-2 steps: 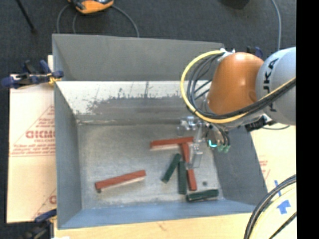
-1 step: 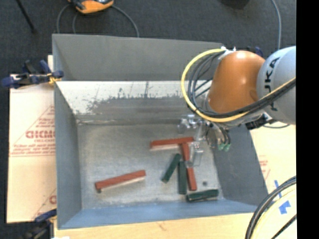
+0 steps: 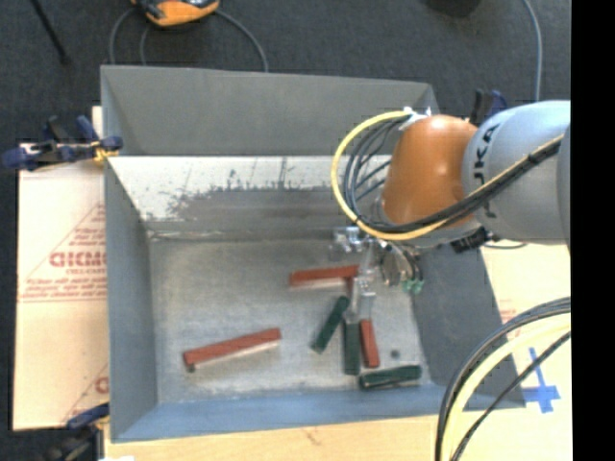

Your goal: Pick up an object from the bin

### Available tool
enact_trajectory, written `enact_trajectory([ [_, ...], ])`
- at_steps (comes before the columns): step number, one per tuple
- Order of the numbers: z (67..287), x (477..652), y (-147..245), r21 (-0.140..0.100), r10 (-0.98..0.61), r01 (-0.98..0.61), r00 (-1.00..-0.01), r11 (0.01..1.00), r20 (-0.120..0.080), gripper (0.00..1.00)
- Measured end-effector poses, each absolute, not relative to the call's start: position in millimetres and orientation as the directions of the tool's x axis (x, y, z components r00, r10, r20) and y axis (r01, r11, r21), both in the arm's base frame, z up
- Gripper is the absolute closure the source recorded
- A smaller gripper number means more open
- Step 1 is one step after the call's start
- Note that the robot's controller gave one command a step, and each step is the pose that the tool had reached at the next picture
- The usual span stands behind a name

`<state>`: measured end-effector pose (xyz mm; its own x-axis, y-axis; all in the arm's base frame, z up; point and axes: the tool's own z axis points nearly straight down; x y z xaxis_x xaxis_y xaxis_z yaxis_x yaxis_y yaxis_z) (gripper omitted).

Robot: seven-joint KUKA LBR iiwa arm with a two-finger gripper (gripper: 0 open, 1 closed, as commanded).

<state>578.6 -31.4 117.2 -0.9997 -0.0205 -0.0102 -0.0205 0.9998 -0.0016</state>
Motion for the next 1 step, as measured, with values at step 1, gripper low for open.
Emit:
enact_trajectory([
  [1, 90.3, 589.7, -29.9, 0.001, 0.003, 0.003, -1.0, 1.0, 0.0, 0.0],
])
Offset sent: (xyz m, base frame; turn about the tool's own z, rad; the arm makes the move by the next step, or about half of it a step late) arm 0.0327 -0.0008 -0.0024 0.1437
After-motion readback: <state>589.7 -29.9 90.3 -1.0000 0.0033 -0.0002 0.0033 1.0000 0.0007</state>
